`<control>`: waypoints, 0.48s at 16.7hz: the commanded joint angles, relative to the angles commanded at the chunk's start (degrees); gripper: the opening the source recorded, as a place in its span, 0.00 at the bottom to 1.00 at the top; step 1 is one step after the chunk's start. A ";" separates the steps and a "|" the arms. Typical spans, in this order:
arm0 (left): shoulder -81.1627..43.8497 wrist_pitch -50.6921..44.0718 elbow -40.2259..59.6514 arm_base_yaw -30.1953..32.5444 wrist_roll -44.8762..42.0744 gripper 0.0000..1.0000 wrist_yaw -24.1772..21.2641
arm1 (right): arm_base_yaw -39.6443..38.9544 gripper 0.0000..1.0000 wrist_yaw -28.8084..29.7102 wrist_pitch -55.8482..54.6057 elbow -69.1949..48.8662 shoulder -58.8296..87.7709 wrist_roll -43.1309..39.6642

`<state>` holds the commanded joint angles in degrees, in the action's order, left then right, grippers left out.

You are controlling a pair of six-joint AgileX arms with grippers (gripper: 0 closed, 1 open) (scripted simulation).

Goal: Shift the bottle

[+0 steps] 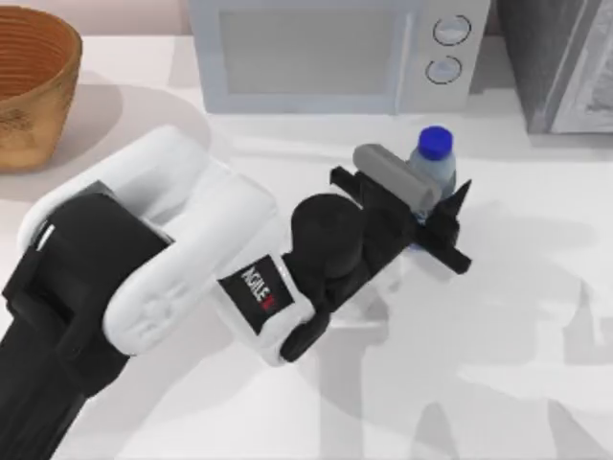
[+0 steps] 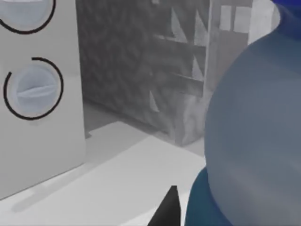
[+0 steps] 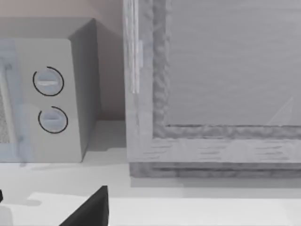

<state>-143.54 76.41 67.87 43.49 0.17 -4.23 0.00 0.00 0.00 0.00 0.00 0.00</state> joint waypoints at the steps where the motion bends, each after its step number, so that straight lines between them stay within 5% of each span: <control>1: 0.61 0.49 -0.99 -1.28 -0.13 0.00 -1.30 | 0.00 1.00 0.00 0.00 0.00 0.00 0.00; 4: 3.69 2.58 -6.54 -8.30 -0.80 0.00 -8.35 | 0.00 1.00 0.00 0.00 0.00 0.00 0.00; 8: 9.96 5.99 -18.19 -23.89 -2.13 0.00 -23.31 | 0.00 1.00 0.00 0.00 0.00 0.00 0.00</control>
<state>-133.58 82.40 49.67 19.60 -1.96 -27.54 0.00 0.00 0.00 0.00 0.00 0.00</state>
